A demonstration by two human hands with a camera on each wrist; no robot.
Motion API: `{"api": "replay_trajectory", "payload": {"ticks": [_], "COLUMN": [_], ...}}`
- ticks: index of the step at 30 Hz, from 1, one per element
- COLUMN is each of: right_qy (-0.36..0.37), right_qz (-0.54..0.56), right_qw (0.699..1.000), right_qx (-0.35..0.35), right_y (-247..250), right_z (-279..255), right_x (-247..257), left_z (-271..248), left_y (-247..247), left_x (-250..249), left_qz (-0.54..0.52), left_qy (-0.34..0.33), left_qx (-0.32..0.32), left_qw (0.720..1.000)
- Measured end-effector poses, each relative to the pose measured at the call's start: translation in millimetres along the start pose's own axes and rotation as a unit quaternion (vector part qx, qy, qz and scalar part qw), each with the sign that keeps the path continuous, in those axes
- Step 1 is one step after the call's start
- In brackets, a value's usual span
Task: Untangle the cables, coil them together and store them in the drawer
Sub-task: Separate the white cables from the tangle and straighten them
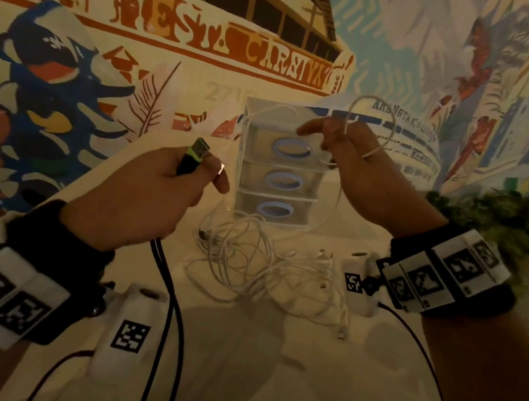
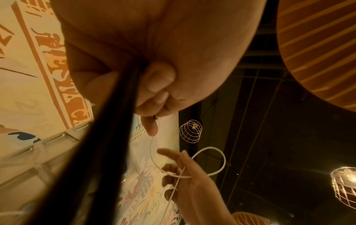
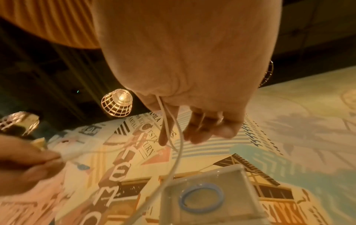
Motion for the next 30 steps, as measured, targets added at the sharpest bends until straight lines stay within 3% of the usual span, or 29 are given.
{"api": "replay_trajectory", "payload": {"ticks": [3, 5, 11, 16, 18, 24, 28, 30], "right_qy": [-0.060, -0.087, -0.025, 0.015, 0.017, 0.004, 0.010, 0.008], "right_qz": [-0.090, -0.086, 0.035, 0.035, 0.056, 0.135, 0.151, 0.117], "right_qw": [0.994, 0.992, 0.999, 0.999, 0.998, 0.991, 0.988, 0.991], "right_qx": [-0.034, -0.023, -0.028, -0.014, -0.012, -0.016, -0.018, -0.063], "right_y": [16.4, 25.8, 35.2, 26.0, 21.2, 10.0, 10.0, 12.7], "right_z": [-14.2, -22.0, -41.0, -58.5, -63.5, -73.0, -83.4, -92.5], "right_x": [3.8, 8.7, 47.6, 70.3, 73.9, 84.6, 87.2, 81.6], "left_z": [-10.0, -18.0, -44.4, -56.0, -59.1, -68.7, -67.4, -68.1], "left_y": [0.9, -2.3, -30.2, -41.1, -42.3, -49.8, -44.5, -39.6], "left_x": [-12.3, -23.6, -45.7, -44.9, -48.7, -54.7, -48.1, -48.4], "left_qz": [-0.002, 0.020, 0.144, 0.160, 0.155, 0.119, 0.126, 0.121], "left_qy": [-0.017, -0.038, -0.157, -0.205, -0.236, -0.242, -0.216, -0.212], "left_qx": [-0.009, -0.004, 0.023, -0.052, -0.044, 0.004, -0.030, -0.046], "left_qw": [1.000, 0.999, 0.977, 0.964, 0.958, 0.963, 0.968, 0.969]}}
Point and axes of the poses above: each hand's wrist, its own z-axis towards the middle knuckle, its own y-axis out of the back of the hand, x = y × z, the point moved 1 cm from there along z, towards the middle knuckle, and after that the axes turned 2 degrees about -y, right-handed, at the moved point
